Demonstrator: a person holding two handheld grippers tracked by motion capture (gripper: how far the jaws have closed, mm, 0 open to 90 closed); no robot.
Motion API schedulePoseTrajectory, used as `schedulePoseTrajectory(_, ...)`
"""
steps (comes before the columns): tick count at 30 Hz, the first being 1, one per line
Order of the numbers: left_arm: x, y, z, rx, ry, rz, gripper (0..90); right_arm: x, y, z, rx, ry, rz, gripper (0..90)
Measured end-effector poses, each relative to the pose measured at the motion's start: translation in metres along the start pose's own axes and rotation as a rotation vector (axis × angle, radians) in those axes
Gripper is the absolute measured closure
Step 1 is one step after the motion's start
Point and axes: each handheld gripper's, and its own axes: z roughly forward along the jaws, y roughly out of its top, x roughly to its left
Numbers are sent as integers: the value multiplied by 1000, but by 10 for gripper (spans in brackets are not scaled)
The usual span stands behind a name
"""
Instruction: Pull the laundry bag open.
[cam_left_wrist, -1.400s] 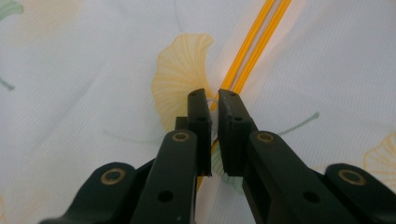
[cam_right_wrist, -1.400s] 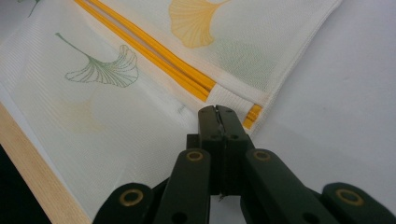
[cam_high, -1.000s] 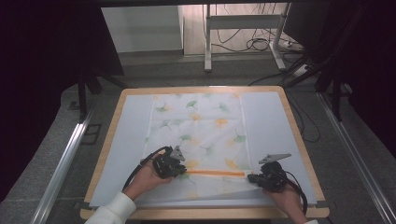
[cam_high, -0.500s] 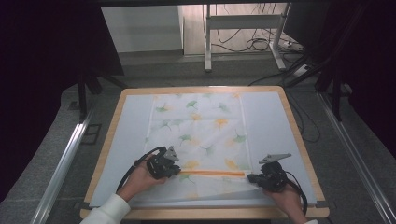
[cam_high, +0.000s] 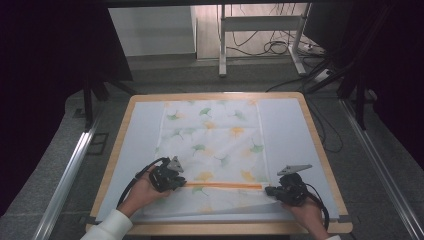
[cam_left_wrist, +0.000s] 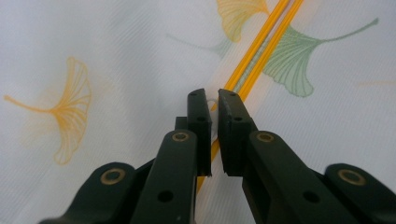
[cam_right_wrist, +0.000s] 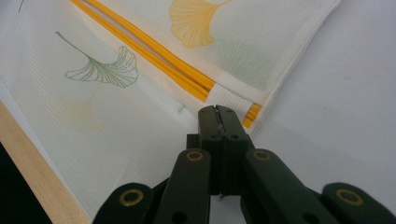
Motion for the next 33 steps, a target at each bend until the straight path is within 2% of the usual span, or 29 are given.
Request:
schedulePoseTrajectory(17,9,-14,-9,16,18,-20,849,0,0,0,0,-2,-7,897)
schedulePoseTrajectory(33,24,-41,-23,14,40,-74,849,0,0,0,0,-2,-4,896)
